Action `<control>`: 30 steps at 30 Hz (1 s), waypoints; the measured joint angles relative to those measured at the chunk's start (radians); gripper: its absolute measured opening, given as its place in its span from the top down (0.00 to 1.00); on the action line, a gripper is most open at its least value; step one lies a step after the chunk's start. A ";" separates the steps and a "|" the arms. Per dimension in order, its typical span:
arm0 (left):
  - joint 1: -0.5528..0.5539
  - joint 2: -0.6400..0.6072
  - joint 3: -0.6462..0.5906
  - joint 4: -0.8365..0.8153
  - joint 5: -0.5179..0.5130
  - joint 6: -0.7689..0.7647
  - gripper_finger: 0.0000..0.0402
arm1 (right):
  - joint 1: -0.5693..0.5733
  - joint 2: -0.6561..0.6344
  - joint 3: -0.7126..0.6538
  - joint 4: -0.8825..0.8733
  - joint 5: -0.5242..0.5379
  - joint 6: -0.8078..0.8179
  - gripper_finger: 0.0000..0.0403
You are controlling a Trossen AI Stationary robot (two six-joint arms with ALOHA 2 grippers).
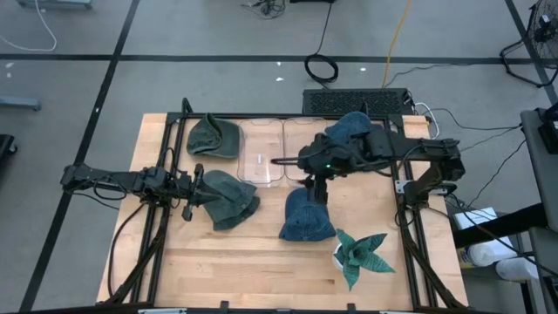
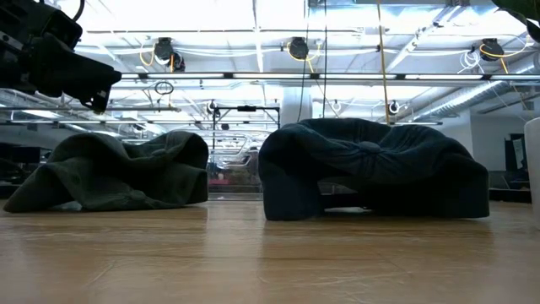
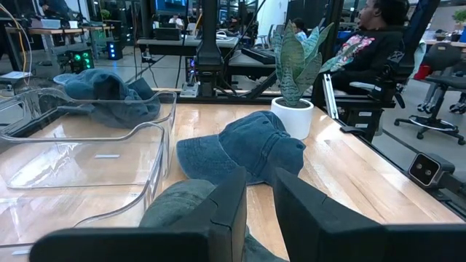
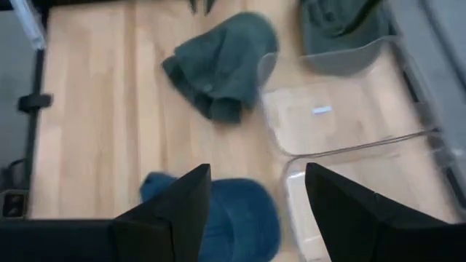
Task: Pick & Place hat
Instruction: Put the bottom blue cap into the right transparent bin
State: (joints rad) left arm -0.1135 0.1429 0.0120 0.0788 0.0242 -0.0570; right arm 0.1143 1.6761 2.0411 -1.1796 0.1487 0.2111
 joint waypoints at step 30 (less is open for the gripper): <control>0.000 0.000 0.000 0.000 0.000 0.000 0.81 | 0.097 0.160 -0.125 -0.020 -0.152 -0.044 0.47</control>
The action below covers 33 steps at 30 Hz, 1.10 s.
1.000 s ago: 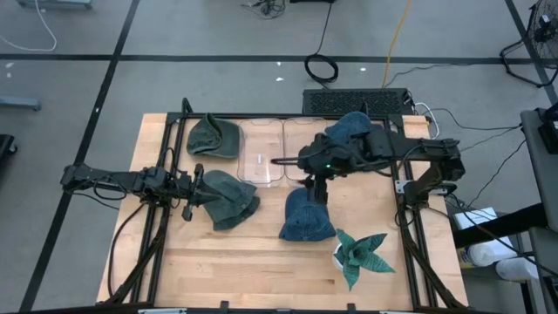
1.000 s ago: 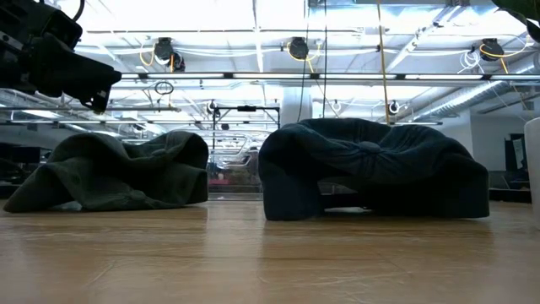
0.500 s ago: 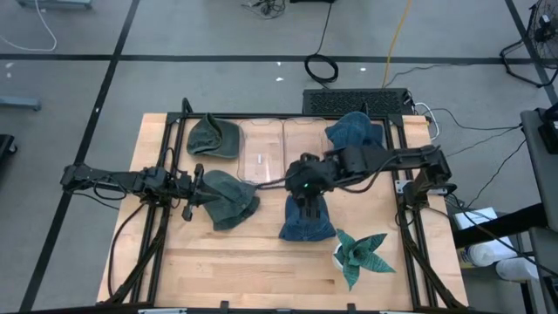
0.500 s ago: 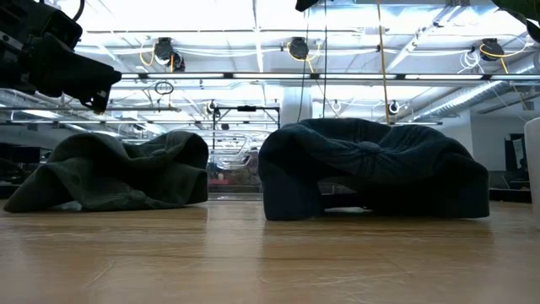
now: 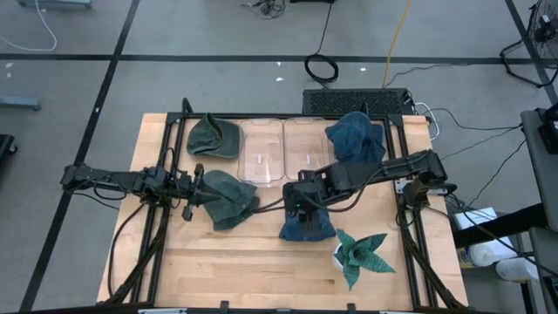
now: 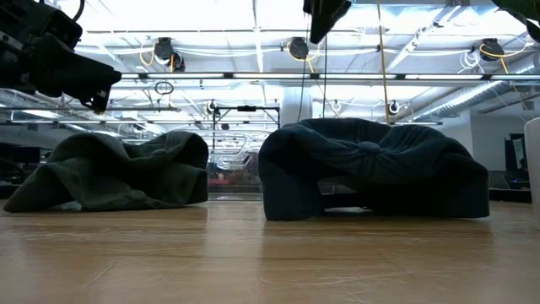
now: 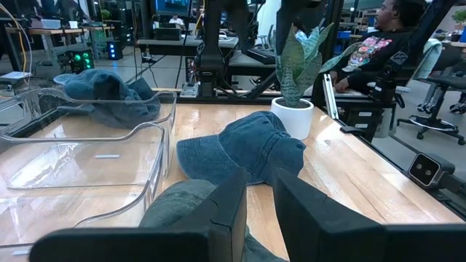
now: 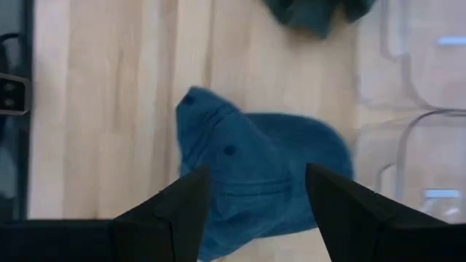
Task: Pick & Place hat
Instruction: Put the bottom blue cap into the right transparent bin
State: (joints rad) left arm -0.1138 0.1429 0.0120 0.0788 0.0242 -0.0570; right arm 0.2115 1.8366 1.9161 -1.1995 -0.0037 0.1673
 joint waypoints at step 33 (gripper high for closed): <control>0.000 0.000 0.000 0.000 0.000 0.000 0.81 | 0.006 -0.002 -0.274 0.262 -0.073 0.057 0.47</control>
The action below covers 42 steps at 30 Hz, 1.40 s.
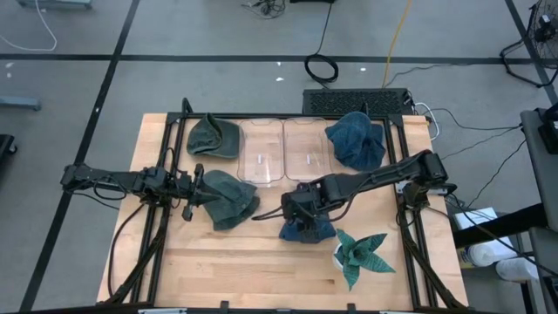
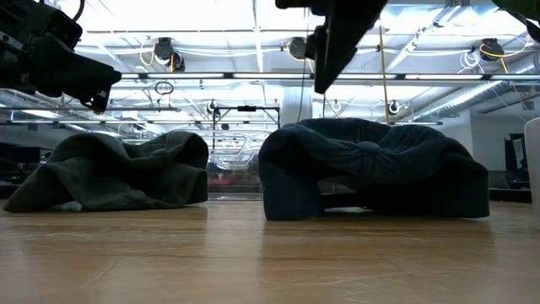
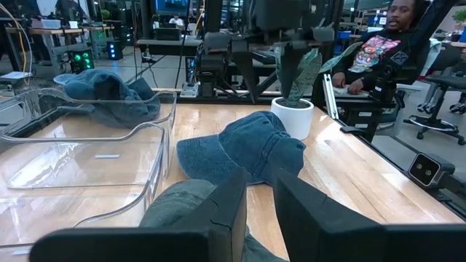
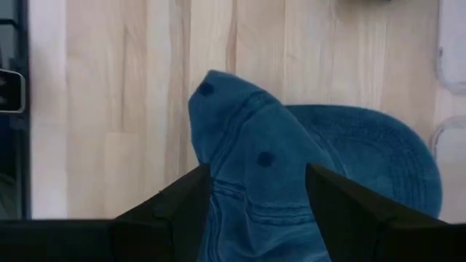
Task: Pick & Place hat
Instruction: Put the bottom blue cap into the right transparent bin
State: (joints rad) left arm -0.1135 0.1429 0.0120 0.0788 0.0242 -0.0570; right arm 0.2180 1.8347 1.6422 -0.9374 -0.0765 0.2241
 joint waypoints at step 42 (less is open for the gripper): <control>0.000 0.000 0.000 0.000 0.000 0.000 0.81 | 0.028 0.000 -0.178 0.143 0.080 -0.117 0.65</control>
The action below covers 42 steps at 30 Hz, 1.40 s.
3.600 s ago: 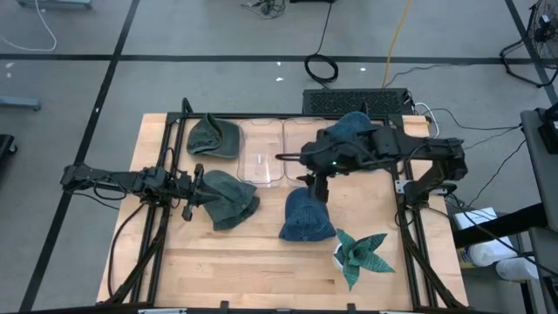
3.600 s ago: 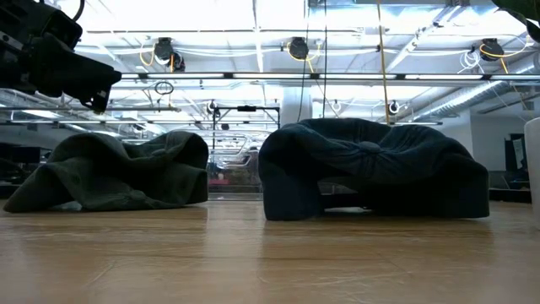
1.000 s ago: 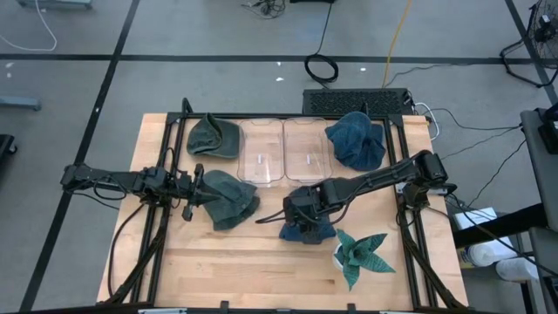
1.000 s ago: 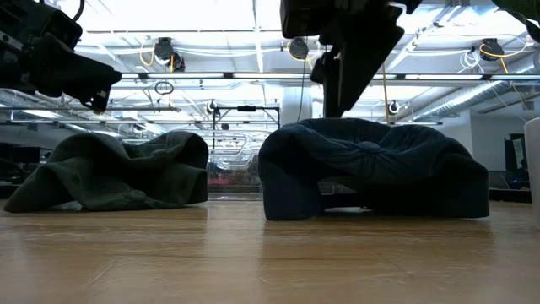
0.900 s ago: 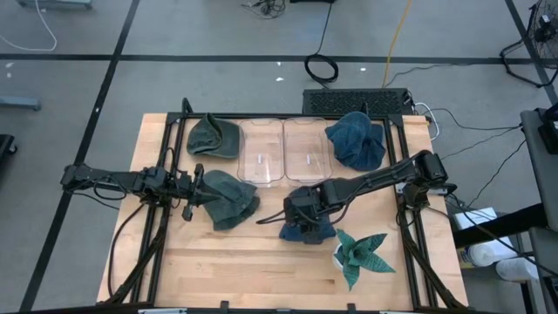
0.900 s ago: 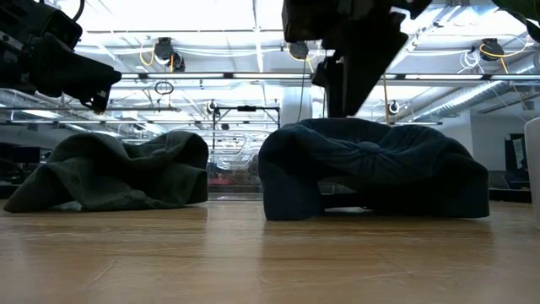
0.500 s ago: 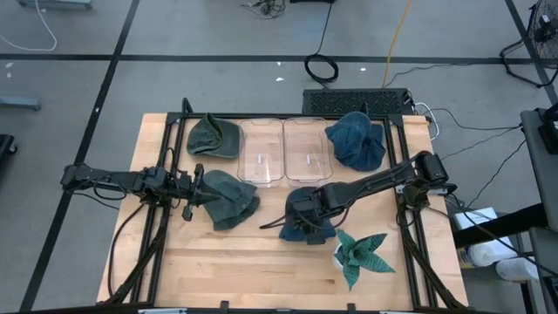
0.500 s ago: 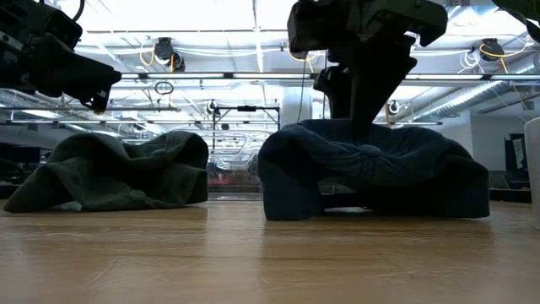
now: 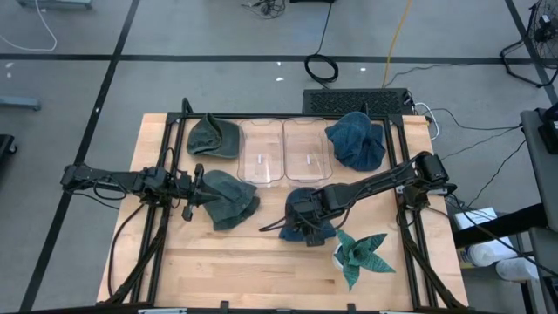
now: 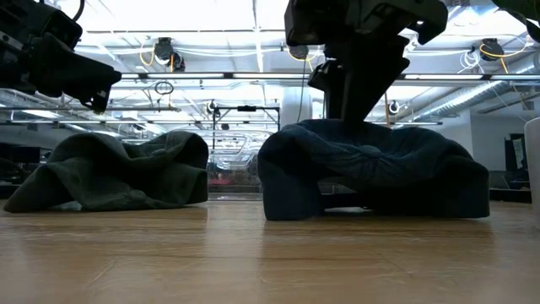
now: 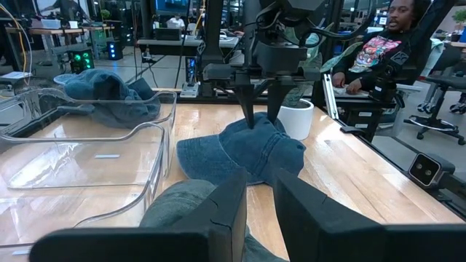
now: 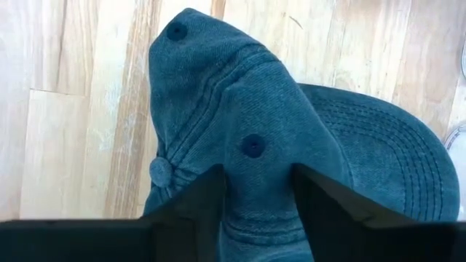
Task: Pick & Place hat
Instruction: Put the bottom blue cap into the right transparent bin
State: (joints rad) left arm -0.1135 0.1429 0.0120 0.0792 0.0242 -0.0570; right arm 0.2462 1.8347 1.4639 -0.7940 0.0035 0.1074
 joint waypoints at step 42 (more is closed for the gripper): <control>0.000 0.000 0.000 0.000 -0.001 0.000 0.81 | 0.000 -0.153 0.035 -0.024 0.003 -0.077 1.00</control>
State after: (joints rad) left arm -0.1137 0.1429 0.0120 0.0789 0.0235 -0.0570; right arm 0.2462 1.6814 1.4990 -0.8179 0.0069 0.0301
